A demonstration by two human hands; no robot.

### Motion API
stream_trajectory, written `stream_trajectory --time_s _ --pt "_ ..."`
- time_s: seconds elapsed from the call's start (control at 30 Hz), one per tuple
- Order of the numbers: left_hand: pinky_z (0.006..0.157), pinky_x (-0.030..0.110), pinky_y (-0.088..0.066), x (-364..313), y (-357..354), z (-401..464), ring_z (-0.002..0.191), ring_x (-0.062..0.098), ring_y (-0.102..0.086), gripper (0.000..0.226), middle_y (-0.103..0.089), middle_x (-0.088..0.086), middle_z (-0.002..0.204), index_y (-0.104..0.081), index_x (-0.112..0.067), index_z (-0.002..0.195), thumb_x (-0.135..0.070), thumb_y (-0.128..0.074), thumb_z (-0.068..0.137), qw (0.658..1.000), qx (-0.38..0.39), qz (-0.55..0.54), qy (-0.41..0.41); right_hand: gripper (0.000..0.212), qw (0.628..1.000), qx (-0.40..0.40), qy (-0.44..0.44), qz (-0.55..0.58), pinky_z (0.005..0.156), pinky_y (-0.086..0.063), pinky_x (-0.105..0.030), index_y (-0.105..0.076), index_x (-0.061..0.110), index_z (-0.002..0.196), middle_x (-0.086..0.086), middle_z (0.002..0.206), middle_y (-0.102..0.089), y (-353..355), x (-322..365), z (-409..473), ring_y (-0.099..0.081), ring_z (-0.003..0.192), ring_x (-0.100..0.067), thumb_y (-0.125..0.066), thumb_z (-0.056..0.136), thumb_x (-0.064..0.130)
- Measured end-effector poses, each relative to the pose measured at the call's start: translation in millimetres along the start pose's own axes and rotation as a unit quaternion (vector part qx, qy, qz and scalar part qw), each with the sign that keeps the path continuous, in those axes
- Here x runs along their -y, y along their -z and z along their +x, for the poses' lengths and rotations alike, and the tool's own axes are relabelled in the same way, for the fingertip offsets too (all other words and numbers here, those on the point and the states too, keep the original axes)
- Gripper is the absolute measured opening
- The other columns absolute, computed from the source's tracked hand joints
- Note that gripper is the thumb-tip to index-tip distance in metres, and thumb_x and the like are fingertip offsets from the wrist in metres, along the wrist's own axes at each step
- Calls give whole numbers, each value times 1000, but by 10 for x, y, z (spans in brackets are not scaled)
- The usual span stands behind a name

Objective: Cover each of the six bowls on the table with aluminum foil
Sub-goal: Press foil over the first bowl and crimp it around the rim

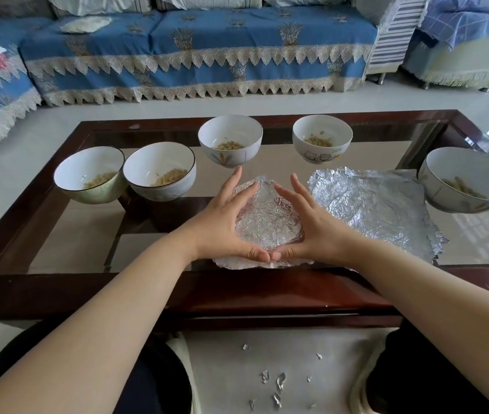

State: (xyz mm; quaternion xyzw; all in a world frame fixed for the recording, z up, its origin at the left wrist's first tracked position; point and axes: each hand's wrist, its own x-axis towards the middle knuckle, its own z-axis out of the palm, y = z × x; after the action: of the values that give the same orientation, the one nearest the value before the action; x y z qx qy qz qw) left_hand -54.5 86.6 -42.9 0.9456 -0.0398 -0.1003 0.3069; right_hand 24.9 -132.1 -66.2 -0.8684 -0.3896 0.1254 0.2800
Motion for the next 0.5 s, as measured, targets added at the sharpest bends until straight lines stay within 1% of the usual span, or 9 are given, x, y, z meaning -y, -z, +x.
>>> stream_trajectory --time_s 0.03,0.1,0.2,0.3,0.37,0.4,0.43,0.47,0.5 --pt "124 40 -16 6 -6 -6 146 -3 8 137 36 -32 150 -2 -41 158 -71 -80 49 1000 -6 -1 -8 123 1000 3 -5 -4 118 -24 -46 -1 43 151 8 161 15 -6 -10 -4 -13 148 -20 -66 52 81" --pt "124 42 -18 25 -26 -12 148 -1 6 135 36 -33 150 -4 -43 157 -71 -79 49 1000 -20 9 -22 124 1000 0 -8 3 116 -28 -43 -4 40 151 7 162 0 -11 -11 -13 -21 146 -18 -70 53 76" --pt "123 44 -22 54 -77 -17 151 4 2 131 31 -30 153 -5 -44 156 -69 -79 51 998 -44 19 -34 124 1000 -19 -5 24 111 -35 -40 -8 33 152 6 156 -21 -24 -4 -23 -33 139 -14 -71 53 74" --pt "124 40 -15 48 -57 -24 150 3 5 135 26 -24 158 3 -46 155 -68 -81 51 1000 -23 7 -6 126 999 -28 1 39 111 -36 -40 -4 32 153 2 156 -22 -51 10 -31 -33 139 -16 -71 54 72" --pt "125 41 -9 48 19 -27 151 5 10 140 24 -18 161 9 -46 154 -78 -77 49 999 17 26 29 128 998 -24 5 50 114 -32 -40 1 35 153 0 159 -19 -79 19 -22 -30 142 -17 -71 54 73" --pt "125 43 -7 40 62 -28 151 7 13 141 22 -16 163 10 -44 155 -90 -68 46 997 29 51 44 129 998 -19 8 56 115 -29 -38 4 35 152 0 160 -16 -95 29 -13 -27 143 -16 -71 54 73" --pt "124 46 -5 22 94 -25 151 10 15 141 20 -12 164 10 -42 156 -101 -51 43 995 28 83 55 131 998 -14 10 62 116 -26 -36 5 34 153 0 160 -14 -111 40 2 -24 144 -15 -72 54 72" --pt "124 48 -1 -14 109 -17 151 14 17 140 17 -8 165 9 -39 156 -107 -32 41 991 14 114 64 133 998 -10 16 65 117 -23 -34 6 32 153 1 161 -12 -123 54 17 -20 145 -13 -73 54 71" --pt "124 47 2 -69 101 -6 151 17 18 138 15 -4 166 8 -37 157 -109 -19 42 988 -8 140 66 134 998 -8 23 63 118 -21 -33 6 30 153 2 162 -9 -129 68 37 -16 146 -12 -73 53 71"
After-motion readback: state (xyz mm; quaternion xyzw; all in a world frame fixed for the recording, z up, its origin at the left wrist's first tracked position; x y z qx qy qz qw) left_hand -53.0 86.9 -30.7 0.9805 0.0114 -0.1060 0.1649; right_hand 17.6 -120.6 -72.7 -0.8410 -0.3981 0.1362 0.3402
